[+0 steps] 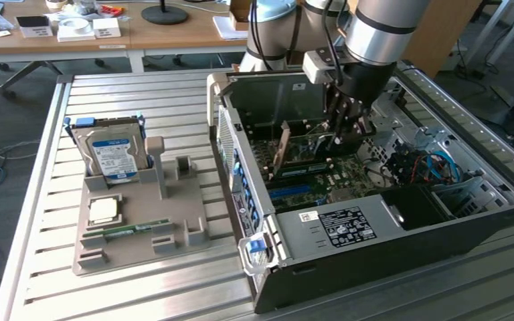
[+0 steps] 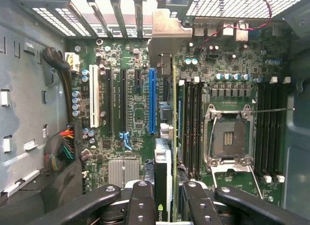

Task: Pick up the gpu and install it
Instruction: 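Insert the gpu into the slot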

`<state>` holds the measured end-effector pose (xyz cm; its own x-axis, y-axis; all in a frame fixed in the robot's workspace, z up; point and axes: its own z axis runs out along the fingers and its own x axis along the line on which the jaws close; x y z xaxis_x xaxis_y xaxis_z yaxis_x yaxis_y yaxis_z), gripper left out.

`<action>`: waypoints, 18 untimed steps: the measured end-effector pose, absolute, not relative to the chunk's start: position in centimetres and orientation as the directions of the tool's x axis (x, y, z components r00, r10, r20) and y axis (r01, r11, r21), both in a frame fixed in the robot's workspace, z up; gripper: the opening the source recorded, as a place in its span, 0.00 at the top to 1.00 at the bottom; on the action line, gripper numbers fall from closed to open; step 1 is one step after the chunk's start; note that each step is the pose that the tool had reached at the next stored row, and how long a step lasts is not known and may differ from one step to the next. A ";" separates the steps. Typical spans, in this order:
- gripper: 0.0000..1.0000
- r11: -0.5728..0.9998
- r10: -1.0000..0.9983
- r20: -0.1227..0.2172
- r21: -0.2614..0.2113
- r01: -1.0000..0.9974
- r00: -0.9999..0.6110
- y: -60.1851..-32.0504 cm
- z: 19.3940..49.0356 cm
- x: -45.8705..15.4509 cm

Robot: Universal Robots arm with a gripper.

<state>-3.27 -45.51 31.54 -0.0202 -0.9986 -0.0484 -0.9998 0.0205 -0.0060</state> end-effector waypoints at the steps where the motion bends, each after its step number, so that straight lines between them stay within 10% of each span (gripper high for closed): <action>1: 0.73 0.021 -0.999 -0.049 -0.006 -1.000 -0.020 -45.5 31.5 -3.3; 18: 0.73 0.021 -0.999 -0.049 -0.006 -1.000 -0.020 -45.5 29.8 -3.9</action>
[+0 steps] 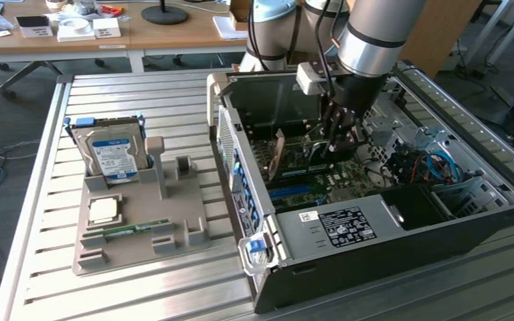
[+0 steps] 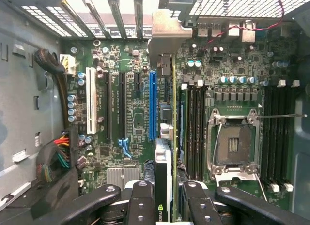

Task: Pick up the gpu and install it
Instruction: 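Insert the gpu into the slot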

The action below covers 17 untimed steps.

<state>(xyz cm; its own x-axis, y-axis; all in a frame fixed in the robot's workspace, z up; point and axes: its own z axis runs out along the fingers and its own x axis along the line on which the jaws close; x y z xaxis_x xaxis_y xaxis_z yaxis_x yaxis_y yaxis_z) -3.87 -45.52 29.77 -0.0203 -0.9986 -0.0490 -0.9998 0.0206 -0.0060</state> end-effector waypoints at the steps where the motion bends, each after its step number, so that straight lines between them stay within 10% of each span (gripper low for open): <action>1: 0.73 0.021 -0.999 -0.049 -0.006 -1.000 -0.020 -45.5 29.7 -3.9; 17: 0.73 0.020 -0.999 -0.049 -0.006 -1.000 -0.020 -45.7 29.0 -4.4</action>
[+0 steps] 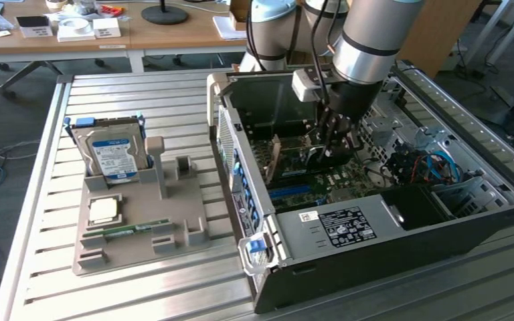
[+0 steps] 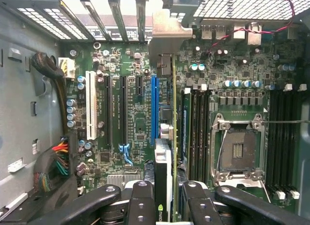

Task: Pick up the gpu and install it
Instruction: 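Insert the gpu into the slot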

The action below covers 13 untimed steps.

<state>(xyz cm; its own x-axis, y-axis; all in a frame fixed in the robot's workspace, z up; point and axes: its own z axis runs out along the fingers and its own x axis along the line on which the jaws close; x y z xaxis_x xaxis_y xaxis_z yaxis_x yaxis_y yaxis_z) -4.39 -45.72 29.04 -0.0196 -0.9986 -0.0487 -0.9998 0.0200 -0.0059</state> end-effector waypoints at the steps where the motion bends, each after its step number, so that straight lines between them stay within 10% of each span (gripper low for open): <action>1: 0.73 0.020 -0.999 -0.049 -0.006 -1.000 -0.020 -45.7 29.0 -4.4; 13: 0.73 0.008 -0.999 -0.053 -0.008 -1.000 -0.008 -45.7 28.9 -5.0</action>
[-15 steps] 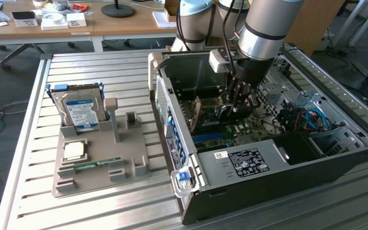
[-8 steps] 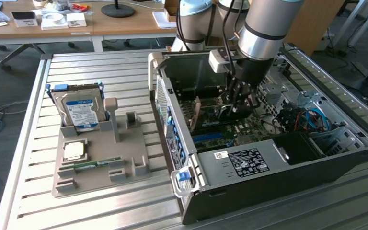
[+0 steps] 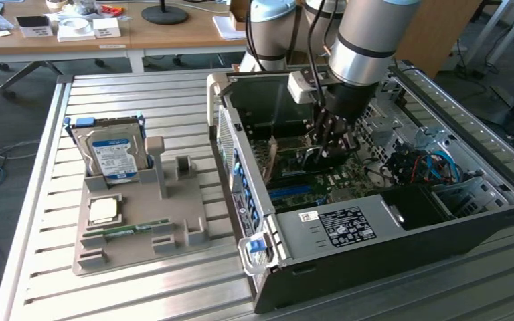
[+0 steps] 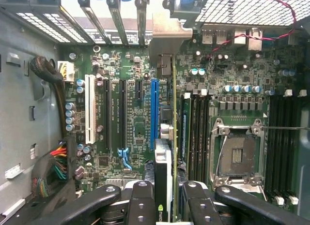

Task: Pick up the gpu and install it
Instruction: 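Insert the gpu into the slot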

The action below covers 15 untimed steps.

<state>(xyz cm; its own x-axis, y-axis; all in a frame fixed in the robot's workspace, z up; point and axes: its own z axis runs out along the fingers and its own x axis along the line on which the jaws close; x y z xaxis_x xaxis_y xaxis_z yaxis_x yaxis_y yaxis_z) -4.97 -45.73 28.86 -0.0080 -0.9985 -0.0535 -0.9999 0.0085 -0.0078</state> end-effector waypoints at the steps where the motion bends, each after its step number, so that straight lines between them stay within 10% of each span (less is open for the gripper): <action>1: 0.73 0.008 -0.999 -0.053 -0.008 -1.000 -0.008 -45.7 28.9 -5.0; 15: 0.73 0.005 -0.999 -0.054 -0.008 -1.000 -0.004 -45.7 28.6 -5.4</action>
